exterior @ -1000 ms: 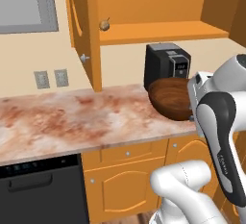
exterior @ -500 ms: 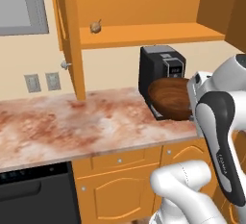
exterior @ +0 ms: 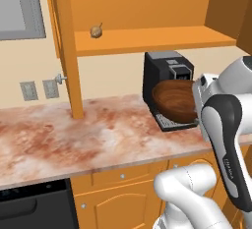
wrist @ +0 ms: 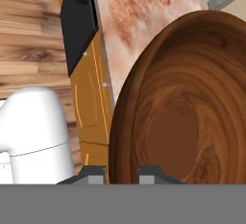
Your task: Pick the mug and place it in the sink. Pick the bowl and place it in the open cabinet and then close the cabinet.
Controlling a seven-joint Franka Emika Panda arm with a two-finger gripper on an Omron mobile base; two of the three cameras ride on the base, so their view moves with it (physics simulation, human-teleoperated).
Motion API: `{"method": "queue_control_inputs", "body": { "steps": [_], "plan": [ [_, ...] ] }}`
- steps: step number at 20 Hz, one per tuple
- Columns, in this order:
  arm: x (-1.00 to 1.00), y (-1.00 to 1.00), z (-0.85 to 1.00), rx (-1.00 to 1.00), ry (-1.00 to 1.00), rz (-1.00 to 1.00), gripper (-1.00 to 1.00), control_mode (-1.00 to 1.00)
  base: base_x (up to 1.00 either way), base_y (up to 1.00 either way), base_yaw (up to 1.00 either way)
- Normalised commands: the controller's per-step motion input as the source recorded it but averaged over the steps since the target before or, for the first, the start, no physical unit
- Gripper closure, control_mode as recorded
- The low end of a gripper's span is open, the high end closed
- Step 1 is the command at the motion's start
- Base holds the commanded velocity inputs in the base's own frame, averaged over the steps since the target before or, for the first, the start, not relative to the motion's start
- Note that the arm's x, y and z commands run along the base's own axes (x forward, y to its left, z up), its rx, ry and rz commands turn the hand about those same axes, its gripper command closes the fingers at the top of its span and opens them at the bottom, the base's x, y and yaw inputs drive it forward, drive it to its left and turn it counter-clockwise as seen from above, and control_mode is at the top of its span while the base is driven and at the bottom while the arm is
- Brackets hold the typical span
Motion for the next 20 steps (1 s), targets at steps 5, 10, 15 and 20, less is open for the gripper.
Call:
{"method": "queue_control_inputs", "body": {
  "steps": [5, 10, 15, 20],
  "plan": [
    [0.00, 0.00, 0.00, 0.00, 0.00, 0.00, 1.00, 1.00, 0.48, -0.08, 0.00],
    [0.00, 0.00, 0.00, 0.00, 0.00, 0.00, 1.00, 1.00, 0.37, -0.05, 0.00],
    [0.00, 0.00, 0.00, 0.00, 0.00, 0.00, 1.00, 1.00, 0.04, 0.00, 0.00],
    [0.00, 0.00, 0.00, 0.00, 0.00, 0.00, 1.00, 1.00, 0.00, 0.00, 0.00]
  ]
}}
